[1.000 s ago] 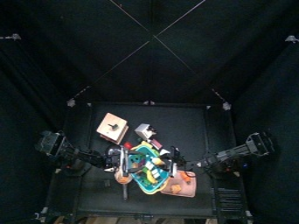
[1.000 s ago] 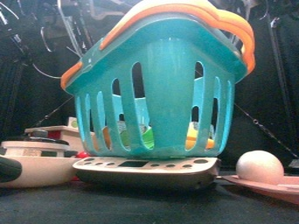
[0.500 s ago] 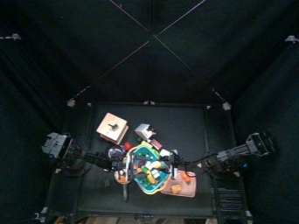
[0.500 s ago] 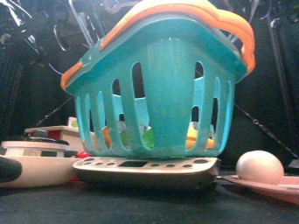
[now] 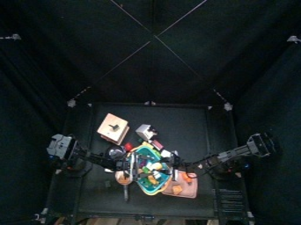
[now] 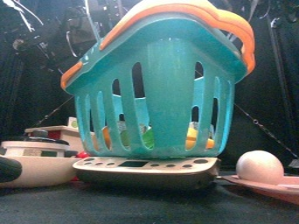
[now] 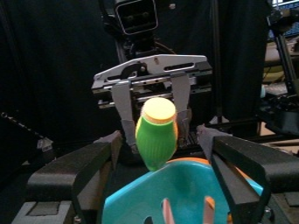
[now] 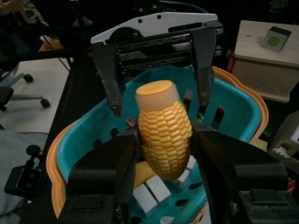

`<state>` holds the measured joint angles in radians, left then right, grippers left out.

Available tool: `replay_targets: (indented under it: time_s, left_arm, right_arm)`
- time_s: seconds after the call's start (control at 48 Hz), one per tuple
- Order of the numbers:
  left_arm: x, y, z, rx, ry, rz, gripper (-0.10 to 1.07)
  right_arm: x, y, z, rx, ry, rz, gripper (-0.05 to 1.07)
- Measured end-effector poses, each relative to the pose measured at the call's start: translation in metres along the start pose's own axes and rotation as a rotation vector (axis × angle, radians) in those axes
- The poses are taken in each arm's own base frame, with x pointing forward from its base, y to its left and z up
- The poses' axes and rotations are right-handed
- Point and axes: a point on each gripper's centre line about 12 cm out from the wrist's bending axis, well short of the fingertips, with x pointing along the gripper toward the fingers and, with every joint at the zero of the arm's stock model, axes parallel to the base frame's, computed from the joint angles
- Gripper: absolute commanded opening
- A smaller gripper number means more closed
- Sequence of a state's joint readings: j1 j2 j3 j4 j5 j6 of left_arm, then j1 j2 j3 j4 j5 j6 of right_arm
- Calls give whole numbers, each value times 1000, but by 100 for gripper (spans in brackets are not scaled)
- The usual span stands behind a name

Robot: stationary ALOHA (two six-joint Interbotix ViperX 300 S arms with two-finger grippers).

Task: Remove corn husk

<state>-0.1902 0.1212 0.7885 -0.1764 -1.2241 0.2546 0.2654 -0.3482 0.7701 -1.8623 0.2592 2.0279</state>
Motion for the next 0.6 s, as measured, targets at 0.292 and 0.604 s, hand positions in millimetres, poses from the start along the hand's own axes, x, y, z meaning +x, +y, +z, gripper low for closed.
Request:
replay_targets:
  time_s: [0.292, 0.604]
  left_arm:
    - [2, 1, 1, 8, -7, -6, 85]
    - [2, 1, 1, 18, -11, -18, 67]
  right_arm:
    - [0, 1, 0, -1, 0, 1, 57]
    - [0, 1, 0, -1, 0, 3, 57]
